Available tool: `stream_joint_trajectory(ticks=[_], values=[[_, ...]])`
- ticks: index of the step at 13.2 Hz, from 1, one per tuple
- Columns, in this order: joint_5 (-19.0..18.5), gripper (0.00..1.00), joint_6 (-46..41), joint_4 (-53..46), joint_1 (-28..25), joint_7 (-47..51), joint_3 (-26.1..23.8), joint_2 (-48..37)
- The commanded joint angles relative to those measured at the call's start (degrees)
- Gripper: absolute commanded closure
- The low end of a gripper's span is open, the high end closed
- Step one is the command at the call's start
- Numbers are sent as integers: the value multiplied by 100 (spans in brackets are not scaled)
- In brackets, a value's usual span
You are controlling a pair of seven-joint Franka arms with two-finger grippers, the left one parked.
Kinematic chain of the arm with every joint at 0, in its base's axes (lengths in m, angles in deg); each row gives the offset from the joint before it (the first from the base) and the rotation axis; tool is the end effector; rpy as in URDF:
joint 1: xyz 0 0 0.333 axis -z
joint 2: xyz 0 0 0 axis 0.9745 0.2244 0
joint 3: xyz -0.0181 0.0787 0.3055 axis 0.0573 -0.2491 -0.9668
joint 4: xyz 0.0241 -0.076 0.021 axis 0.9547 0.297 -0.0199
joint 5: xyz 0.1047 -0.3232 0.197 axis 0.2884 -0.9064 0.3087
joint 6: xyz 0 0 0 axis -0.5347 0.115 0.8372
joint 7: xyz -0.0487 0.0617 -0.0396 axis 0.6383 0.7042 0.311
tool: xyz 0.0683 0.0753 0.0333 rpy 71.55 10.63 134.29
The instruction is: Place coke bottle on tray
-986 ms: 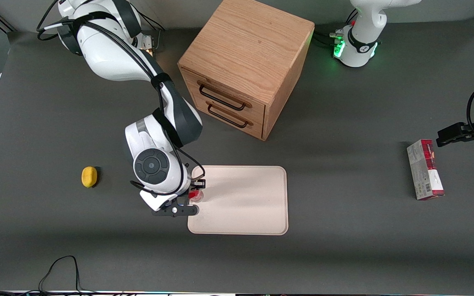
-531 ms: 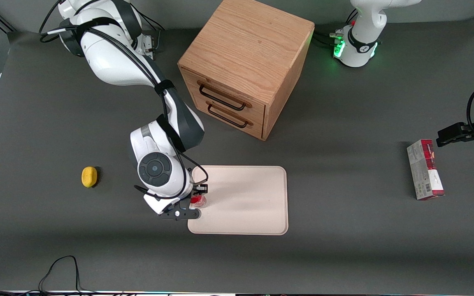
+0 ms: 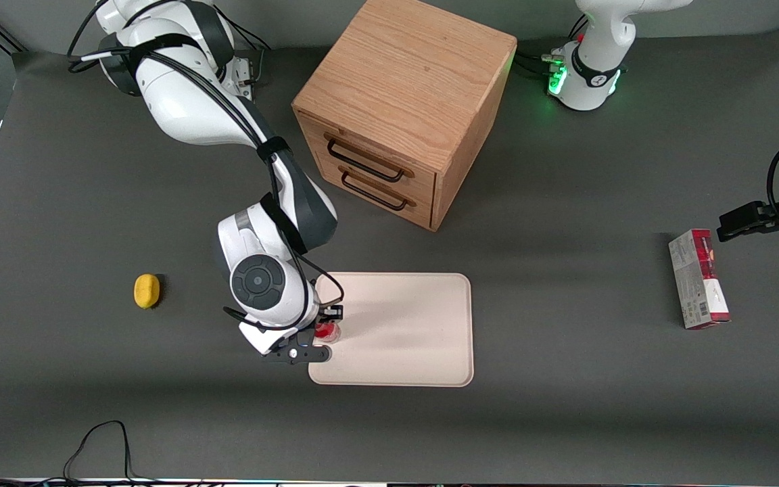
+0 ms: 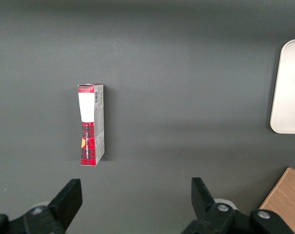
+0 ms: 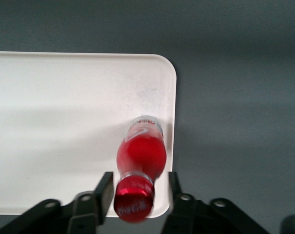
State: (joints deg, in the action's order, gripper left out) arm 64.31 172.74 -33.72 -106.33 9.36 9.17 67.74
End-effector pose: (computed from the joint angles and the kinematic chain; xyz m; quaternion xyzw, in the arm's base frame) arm 0.6938 0.3508 0.3219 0.9998 -0.0089 -0.0165 0.0087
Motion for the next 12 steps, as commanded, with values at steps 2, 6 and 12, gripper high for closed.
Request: stream_joint_trajectory(ticks=[2, 6, 12], values=[[178, 0, -80, -32, 20, -24, 13, -317], [143, 0, -1141, -59, -6, 11, 31, -1257], [-24, 0, -2602, 46, 20, -242, 451, -2497]])
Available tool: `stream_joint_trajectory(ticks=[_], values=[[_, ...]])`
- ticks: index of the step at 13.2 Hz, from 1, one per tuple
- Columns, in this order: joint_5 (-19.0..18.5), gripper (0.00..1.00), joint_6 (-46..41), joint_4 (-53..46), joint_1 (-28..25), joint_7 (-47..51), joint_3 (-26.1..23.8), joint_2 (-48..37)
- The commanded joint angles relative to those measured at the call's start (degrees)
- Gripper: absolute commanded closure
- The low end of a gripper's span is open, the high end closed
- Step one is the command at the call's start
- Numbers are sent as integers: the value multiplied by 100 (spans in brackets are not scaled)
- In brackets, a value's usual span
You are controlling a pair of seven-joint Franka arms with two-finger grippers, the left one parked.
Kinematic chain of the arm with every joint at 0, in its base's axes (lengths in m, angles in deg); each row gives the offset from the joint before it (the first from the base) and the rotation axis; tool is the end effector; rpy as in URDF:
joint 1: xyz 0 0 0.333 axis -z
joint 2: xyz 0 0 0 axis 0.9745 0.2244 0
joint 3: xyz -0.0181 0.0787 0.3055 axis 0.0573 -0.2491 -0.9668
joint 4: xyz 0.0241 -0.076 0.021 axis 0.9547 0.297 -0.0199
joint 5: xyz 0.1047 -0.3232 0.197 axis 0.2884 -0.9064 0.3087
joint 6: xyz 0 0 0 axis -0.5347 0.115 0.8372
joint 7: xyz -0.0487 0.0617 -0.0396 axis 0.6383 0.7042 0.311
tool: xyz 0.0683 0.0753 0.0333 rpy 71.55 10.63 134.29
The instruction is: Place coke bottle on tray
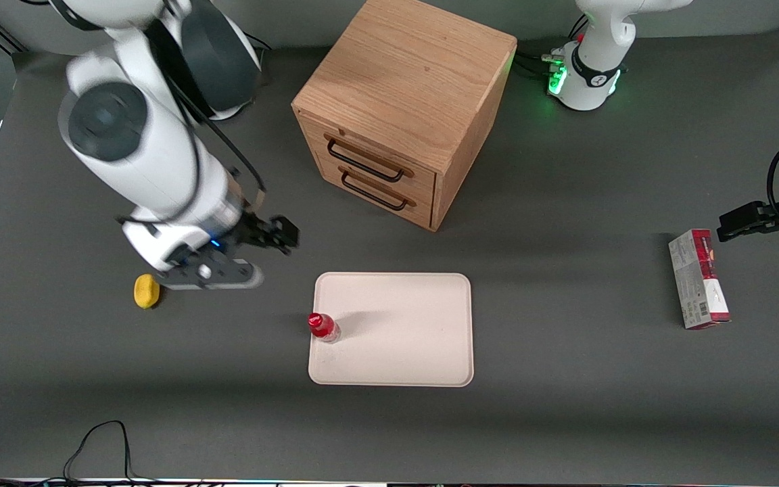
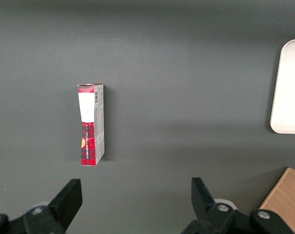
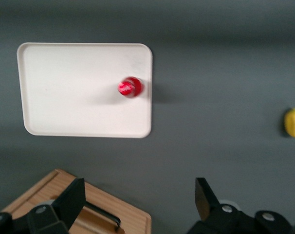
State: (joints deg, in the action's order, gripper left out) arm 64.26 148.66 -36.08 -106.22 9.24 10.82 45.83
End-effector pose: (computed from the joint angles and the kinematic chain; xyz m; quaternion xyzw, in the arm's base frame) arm 0.6178 0.2965 0.5893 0.9997 -0.0175 -0.0170 0.0035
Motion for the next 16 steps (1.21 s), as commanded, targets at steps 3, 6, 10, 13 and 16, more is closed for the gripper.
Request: stream_joint_trajectory(ticks=[3, 6, 10, 13, 16], values=[[25, 0, -20, 1272, 410, -924, 499, -1131], [8, 0, 682, 2845, 1499, -1740, 18, -2194], [-54, 0, 851, 3447, 2574, -2366, -407, -2672], [-168, 0, 930, 3447, 2751, -2745, -363, -2672], [-203, 0, 921, 3412, 2751, -2965, -231, -2663]])
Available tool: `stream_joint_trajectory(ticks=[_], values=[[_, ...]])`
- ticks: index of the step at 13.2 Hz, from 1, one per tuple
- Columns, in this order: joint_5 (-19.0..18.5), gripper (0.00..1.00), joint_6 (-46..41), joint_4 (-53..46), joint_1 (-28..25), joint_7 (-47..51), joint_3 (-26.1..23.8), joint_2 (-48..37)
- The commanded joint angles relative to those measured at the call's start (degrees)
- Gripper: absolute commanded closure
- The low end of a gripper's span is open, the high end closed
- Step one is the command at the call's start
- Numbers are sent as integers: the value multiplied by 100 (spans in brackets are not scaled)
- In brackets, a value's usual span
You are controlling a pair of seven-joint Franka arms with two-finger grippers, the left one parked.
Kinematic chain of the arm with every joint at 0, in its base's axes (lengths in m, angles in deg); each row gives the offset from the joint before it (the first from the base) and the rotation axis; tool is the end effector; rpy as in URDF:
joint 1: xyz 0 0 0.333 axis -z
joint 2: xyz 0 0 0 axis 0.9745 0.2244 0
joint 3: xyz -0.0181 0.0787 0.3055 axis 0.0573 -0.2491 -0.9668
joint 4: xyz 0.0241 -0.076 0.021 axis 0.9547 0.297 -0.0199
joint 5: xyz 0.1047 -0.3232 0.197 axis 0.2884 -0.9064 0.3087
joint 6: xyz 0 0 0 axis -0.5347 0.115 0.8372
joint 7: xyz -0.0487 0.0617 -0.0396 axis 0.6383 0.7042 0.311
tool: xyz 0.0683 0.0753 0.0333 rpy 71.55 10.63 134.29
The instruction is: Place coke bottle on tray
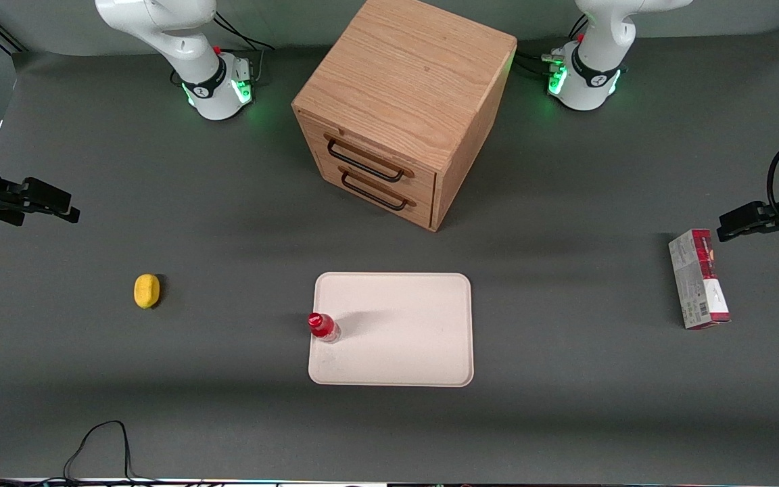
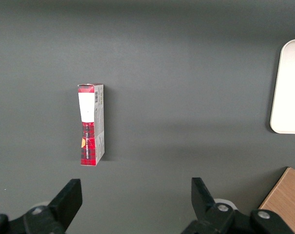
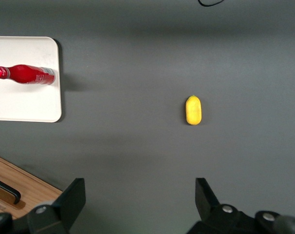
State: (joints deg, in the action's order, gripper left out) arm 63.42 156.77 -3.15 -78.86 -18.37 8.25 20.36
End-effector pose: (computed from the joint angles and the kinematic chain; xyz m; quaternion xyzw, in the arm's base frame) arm 0.5805 -0.0121 0.6186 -0.9997 0.0049 0.0117 0.0229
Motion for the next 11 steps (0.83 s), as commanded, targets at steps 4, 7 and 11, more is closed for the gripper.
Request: stream_joint_trajectory(ticks=[4, 7, 11], values=[[-366, 0, 40, 119, 15, -230, 26, -90], [-375, 0, 32, 137, 24, -230, 34, -90], [-375, 0, 32, 154, -2, -230, 34, -99]])
